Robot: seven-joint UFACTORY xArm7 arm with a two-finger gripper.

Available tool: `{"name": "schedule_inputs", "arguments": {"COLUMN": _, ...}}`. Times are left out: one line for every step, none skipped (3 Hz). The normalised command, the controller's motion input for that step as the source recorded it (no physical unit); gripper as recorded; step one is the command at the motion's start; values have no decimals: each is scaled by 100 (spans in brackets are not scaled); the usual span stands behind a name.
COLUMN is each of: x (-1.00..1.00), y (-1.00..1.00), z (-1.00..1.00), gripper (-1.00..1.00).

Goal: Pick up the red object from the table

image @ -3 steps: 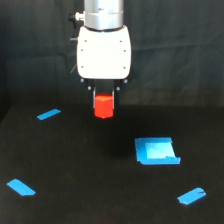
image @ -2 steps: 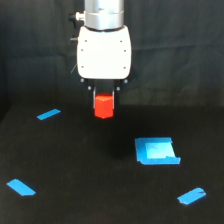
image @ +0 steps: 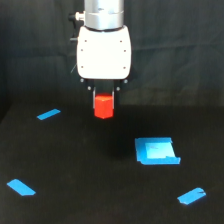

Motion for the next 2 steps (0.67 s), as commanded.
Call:
{"name": "schedule_inputs", "arguments": {"x": 0, "y": -1, "z": -4, "gripper": -97}}
{"name": "schedule_inputs", "arguments": {"x": -8, "y": -1, "z": 4, "gripper": -100}}
